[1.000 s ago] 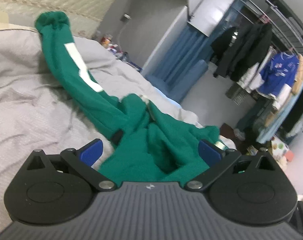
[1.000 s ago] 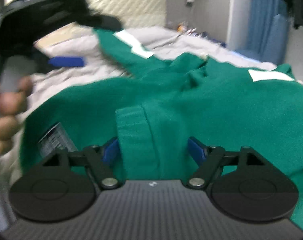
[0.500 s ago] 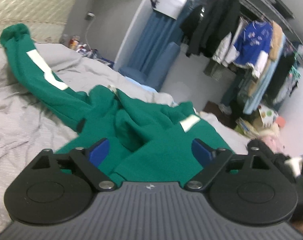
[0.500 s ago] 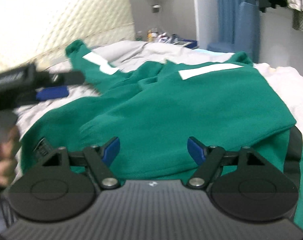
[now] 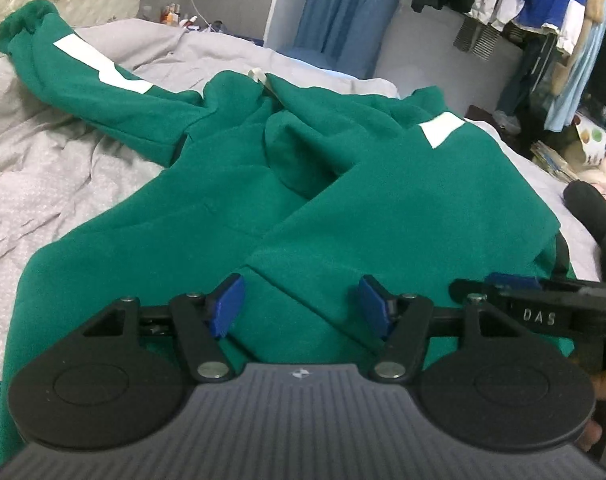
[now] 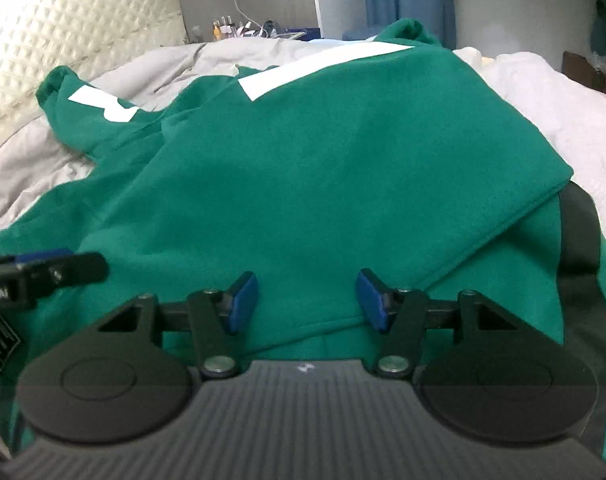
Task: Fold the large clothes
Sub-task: 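Open the right gripper and press the folded sleeve flat, then grasp the other striped sleeve cuff with the left gripper and lift it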
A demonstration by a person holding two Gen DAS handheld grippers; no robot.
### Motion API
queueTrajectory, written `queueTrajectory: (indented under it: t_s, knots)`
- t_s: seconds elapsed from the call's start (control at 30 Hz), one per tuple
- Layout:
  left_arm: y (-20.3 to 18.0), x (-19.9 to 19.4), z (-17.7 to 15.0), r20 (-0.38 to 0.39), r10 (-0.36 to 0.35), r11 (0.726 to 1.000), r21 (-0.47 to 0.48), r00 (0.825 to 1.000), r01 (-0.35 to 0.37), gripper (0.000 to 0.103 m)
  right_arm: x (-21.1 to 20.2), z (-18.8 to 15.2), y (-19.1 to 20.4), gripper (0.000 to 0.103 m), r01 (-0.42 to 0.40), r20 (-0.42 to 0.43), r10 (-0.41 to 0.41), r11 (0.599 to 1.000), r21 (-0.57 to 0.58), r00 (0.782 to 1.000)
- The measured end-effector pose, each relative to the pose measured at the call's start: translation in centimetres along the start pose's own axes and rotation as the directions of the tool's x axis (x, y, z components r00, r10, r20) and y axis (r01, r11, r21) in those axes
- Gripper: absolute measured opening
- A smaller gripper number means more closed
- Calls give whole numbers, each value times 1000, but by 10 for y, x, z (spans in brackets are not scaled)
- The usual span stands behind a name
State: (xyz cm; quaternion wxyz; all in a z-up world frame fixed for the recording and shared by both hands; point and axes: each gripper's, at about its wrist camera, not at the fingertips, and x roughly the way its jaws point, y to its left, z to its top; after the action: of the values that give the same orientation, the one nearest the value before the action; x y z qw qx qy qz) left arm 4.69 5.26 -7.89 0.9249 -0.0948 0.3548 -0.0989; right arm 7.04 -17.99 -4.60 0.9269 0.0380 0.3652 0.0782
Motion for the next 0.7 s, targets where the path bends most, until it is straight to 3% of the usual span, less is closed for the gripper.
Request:
queueTrajectory:
  t_s: [0.13,0.27,0.33,0.4,0.47,0.57,0.7]
  knots:
    - [5,-4,2,29,-8,999,-52,1000,10,70,-4,0,3,58,4,-4,-4,1000,-5,1000]
    - [26,-21,17,93,-20,983,-179,995,37,71,-11,1,-5,58,-17,-6,17,998,56,1000]
    - [33,-31,30,130,31,982,-187,991,-6,75,-13,3,-6,59,-6,-8,6,998,57,1000]
    - [37,-29,49,125,114,988,-116,986,-100,78,-16,5,-3,59,22,-3,-22,999,40,1000]
    - [53,-19,66,115,145,988,-79,983,-136,78,-19,6,-2,59,15,16,-16,999,34,1000]
    - [97,4,92,60,219,971,-110,974,-211,78,-21,8,1,59,8,41,-9,1000,14,999]
    - [174,32,114,20,159,943,-300,987,-146,78,-18,13,-1,59,-11,52,9,999,44,999]
